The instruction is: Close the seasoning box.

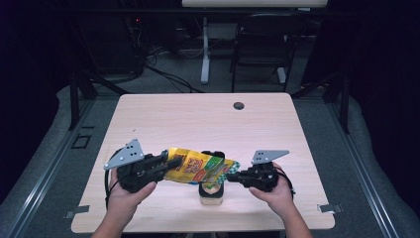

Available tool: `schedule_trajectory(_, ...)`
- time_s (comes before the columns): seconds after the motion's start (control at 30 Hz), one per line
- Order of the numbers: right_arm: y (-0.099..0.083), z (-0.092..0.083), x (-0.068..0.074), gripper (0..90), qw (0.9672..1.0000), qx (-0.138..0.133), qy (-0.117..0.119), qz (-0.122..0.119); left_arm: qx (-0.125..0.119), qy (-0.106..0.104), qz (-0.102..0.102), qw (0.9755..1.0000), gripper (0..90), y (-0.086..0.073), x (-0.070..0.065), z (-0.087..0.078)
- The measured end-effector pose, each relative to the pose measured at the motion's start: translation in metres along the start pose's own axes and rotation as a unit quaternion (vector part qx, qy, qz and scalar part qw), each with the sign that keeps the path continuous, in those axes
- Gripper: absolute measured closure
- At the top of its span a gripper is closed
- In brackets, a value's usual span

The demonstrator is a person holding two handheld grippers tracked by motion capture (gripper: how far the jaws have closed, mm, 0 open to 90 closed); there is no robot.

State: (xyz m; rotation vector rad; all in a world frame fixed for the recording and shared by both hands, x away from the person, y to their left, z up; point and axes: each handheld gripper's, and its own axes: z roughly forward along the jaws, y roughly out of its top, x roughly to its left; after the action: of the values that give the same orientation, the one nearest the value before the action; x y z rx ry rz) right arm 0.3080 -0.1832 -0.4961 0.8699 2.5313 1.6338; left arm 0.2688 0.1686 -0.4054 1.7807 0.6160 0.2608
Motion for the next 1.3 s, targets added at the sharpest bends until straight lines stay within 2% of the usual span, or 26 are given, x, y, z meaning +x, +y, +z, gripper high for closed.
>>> schedule_trajectory(0.17,0.0007,-0.0049,-0.0004,88.8,1.0000,-0.003,0.009,0.000,0.001,0.003,-0.004,1.0000,79.0,-0.0019,0.0021,-0.0002)
schedule_trajectory(0.43,0.0012,-0.0034,0.0010,89.3,0.9997,0.003,0.024,-0.004,0.001,0.007,-0.005,1.0000,78.4,-0.0017,0.0029,-0.0021)
schedule_trajectory(0.7,0.0018,-0.0044,0.0008,89.2,1.0000,-0.005,0.007,-0.002,0.004,0.008,-0.006,0.9999,78.0,-0.0031,0.0030,-0.0022)
schedule_trajectory(0.93,0.0016,-0.0037,0.0008,89.1,1.0000,-0.005,0.005,-0.001,0.003,0.005,-0.005,1.0000,78.0,-0.0039,0.0030,-0.0019)
schedule_trajectory(1.1,0.0022,-0.0076,-0.0001,89.1,0.9996,-0.023,0.014,0.003,0.002,0.005,-0.006,1.0000,78.0,-0.0036,0.0033,-0.0037)
schedule_trajectory(1.13,0.0021,-0.0069,0.0003,89.1,0.9997,-0.022,0.012,0.003,0.005,0.005,-0.005,1.0000,78.0,-0.0039,0.0030,-0.0031)
schedule_trajectory(1.2,0.0018,-0.0039,0.0016,89.1,1.0000,-0.004,-0.003,-0.009,0.002,0.004,-0.004,1.0000,77.8,-0.0057,0.0028,-0.0021)
schedule_trajectory(1.3,0.0022,-0.0042,0.0017,89.0,0.9999,-0.009,0.004,-0.006,0.001,0.006,-0.010,0.9999,77.2,-0.0074,0.0047,-0.0036)
